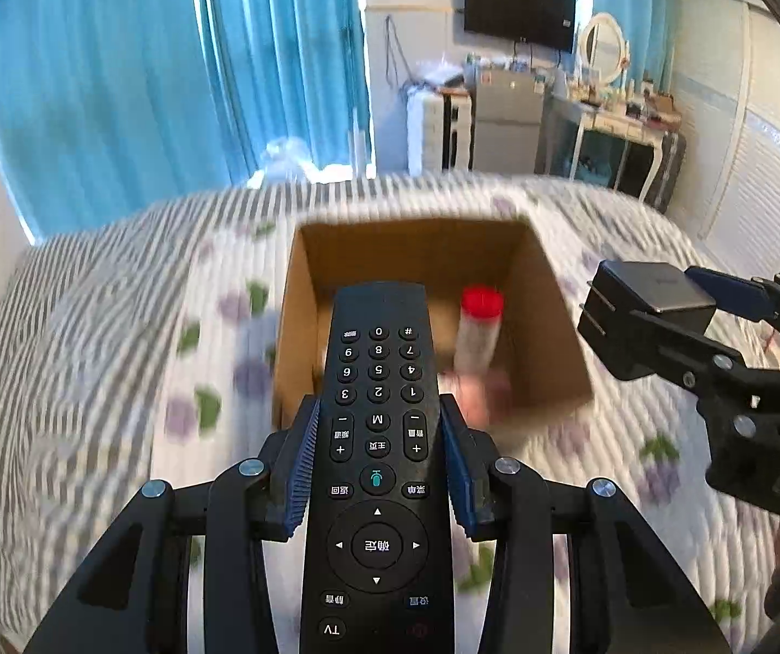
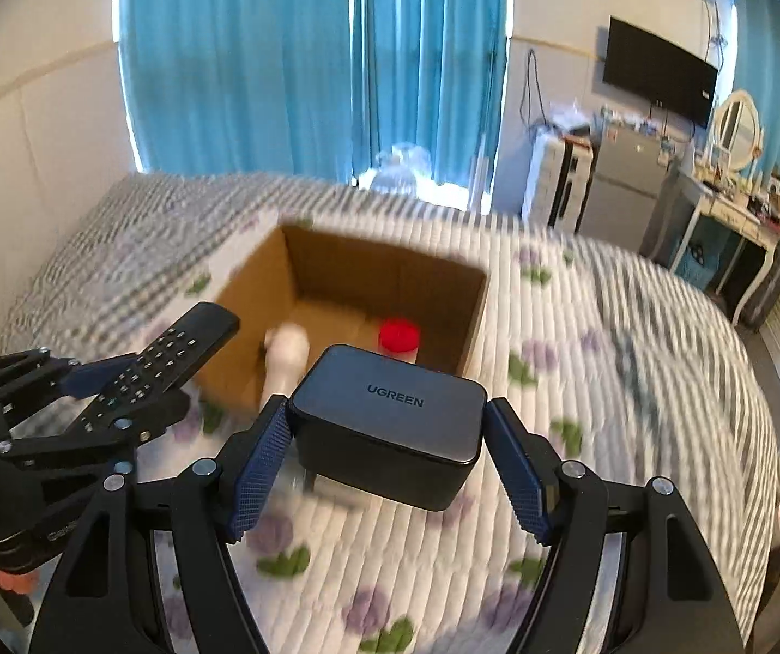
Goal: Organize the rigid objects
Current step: 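Lower the remote into the box with the left tool while the right tool drops the power bank in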
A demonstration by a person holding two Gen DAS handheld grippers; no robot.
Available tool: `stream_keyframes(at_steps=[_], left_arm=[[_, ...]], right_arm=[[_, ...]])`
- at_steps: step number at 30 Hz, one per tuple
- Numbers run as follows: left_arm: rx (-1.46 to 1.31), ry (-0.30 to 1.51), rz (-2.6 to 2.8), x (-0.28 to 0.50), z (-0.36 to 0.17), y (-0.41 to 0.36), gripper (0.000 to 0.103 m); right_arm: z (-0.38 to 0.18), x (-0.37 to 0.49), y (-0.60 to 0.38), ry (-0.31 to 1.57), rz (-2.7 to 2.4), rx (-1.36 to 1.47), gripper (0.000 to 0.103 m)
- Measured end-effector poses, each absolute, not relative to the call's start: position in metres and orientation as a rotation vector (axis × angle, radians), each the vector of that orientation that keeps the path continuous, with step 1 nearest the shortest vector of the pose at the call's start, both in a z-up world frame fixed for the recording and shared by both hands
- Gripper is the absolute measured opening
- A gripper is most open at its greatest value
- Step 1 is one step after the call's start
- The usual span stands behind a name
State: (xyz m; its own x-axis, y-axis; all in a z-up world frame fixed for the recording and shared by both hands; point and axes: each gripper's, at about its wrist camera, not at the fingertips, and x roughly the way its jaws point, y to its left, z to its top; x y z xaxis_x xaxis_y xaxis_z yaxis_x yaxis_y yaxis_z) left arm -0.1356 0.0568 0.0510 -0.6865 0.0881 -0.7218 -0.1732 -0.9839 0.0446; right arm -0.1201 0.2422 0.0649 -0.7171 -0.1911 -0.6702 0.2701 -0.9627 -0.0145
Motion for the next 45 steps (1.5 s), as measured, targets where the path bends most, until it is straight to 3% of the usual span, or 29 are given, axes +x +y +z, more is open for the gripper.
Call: stream_keyframes(at_steps=[6, 13, 22, 26, 37, 45], left_arm=[[-1.121, 0.134, 2.758, -0.203, 0.046, 0.065, 0.042], [-1.214, 0.179, 2.725, -0.254, -0.005, 0.089, 0.042], [-1.290, 0.214, 2.697, -0.257, -0.039, 0.094, 0.044], [-1.236, 0.192, 2.715, -0.243, -0.022, 0.084, 0.055], [-1.178, 0.151, 2.813, -0.190, 0.017, 0.040, 0.055], [-1.199, 0.119, 2.830, -0.175, 0.001, 0.025, 0.055]], right_arm=[[0.087, -0.172, 0.241, 0.163, -2.708, 0.978, 0.072], [0.067, -0.234, 0.242, 0.151, -2.704, 0.998, 0.072], [0.040, -0.257, 0.247, 0.147, -2.676, 1.024, 0.072], [0.039, -0.252, 0.248, 0.156, -2.675, 1.029, 0.072], [0.019, -0.216, 0.229, 0.149, -2.627, 1.141, 0.072], [-0.017, -0.212, 0.222, 0.131, -2.619, 1.231, 0.072]])
